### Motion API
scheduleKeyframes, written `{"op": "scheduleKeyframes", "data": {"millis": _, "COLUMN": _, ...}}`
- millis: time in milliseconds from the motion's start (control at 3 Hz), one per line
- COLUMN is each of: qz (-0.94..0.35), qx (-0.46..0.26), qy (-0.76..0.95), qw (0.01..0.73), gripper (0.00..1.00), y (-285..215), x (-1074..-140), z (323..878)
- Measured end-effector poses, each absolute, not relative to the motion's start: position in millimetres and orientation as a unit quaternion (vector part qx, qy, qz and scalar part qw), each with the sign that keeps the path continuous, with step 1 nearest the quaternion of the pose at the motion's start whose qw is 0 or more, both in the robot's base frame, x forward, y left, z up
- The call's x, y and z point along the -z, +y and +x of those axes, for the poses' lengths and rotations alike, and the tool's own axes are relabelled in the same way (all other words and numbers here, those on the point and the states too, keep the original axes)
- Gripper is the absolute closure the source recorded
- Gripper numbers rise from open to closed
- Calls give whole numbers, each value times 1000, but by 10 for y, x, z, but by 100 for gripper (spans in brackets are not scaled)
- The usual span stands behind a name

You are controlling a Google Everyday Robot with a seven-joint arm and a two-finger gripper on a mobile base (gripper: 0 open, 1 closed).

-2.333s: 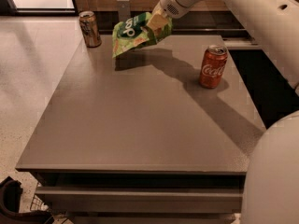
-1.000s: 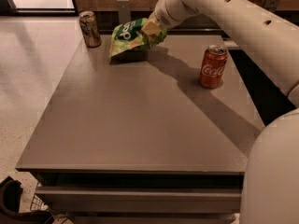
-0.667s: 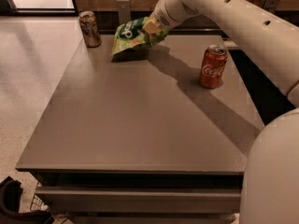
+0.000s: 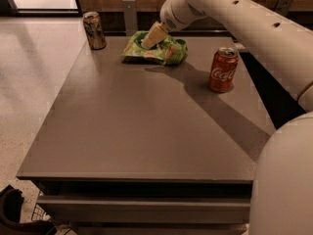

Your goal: Move green rice chip bag near orange can

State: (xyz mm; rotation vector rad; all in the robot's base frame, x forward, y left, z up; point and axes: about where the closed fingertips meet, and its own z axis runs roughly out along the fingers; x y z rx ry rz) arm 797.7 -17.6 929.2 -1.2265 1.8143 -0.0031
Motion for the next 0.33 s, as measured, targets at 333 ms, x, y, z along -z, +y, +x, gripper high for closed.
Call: {"op": "scheduleKeyframes", "data": {"millis": 333, "qz": -498, "qx": 1, "qy": 736, "qw": 458, "gripper": 0, "y": -176, "x": -9292, "z": 7977}}
